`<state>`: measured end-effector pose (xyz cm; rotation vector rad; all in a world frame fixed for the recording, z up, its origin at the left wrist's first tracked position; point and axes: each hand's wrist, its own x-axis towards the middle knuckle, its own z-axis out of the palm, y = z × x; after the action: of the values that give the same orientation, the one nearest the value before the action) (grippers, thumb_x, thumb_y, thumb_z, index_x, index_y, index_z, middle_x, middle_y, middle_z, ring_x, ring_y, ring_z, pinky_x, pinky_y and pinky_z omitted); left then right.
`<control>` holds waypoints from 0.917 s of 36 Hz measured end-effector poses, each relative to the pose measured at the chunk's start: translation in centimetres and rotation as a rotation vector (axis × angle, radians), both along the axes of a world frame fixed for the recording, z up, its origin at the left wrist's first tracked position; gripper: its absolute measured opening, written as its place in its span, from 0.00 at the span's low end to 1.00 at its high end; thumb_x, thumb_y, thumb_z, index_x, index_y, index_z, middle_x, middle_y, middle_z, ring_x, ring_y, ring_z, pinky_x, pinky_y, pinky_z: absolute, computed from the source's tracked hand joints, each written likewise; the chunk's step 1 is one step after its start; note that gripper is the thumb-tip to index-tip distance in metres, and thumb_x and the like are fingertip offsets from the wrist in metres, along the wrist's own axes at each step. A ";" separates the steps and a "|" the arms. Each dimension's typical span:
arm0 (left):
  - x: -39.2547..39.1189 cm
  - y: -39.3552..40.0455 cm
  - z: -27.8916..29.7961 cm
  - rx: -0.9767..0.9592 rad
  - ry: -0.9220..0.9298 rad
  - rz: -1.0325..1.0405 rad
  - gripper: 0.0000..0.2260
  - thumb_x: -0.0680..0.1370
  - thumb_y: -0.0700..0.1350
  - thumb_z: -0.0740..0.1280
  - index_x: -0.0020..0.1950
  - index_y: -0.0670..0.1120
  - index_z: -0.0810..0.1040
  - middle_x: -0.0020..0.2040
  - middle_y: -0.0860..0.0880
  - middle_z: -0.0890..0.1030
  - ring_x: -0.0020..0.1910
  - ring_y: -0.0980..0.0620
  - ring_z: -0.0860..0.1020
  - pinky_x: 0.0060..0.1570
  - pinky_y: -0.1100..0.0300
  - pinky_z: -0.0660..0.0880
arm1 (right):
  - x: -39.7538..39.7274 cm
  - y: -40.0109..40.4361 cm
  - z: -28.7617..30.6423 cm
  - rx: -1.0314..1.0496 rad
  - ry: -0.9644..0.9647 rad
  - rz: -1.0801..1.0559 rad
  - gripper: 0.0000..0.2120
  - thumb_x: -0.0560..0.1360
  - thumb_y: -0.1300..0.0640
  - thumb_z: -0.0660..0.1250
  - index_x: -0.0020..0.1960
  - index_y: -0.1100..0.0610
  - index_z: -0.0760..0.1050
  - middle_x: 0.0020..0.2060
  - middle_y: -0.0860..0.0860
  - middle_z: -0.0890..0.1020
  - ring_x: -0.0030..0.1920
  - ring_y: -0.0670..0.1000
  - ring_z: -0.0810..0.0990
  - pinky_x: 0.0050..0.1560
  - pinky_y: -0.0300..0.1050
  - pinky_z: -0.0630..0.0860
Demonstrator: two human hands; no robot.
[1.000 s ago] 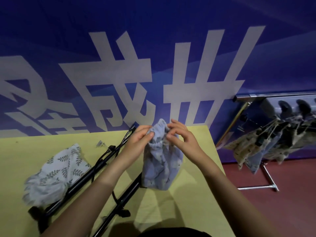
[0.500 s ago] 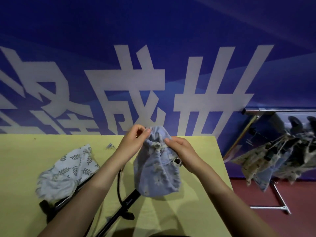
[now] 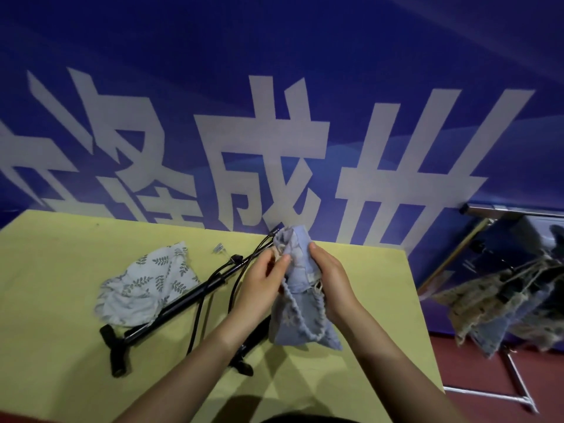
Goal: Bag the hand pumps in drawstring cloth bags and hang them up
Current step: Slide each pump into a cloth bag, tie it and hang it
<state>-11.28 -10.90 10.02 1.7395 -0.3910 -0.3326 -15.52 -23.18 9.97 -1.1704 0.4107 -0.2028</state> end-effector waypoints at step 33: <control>5.0 4.9 -2.9 0.111 0.485 -0.258 0.15 0.79 0.50 0.64 0.53 0.37 0.80 0.47 0.41 0.84 0.47 0.46 0.83 0.53 0.47 0.78 | 0.7 -5.9 -4.4 0.896 0.285 0.065 0.14 0.79 0.60 0.56 0.51 0.68 0.77 0.40 0.62 0.84 0.40 0.58 0.85 0.34 0.51 0.83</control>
<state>-6.28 -6.00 7.12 1.6491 -0.2438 -0.9555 -14.77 -29.07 5.54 -0.3227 0.6266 0.2020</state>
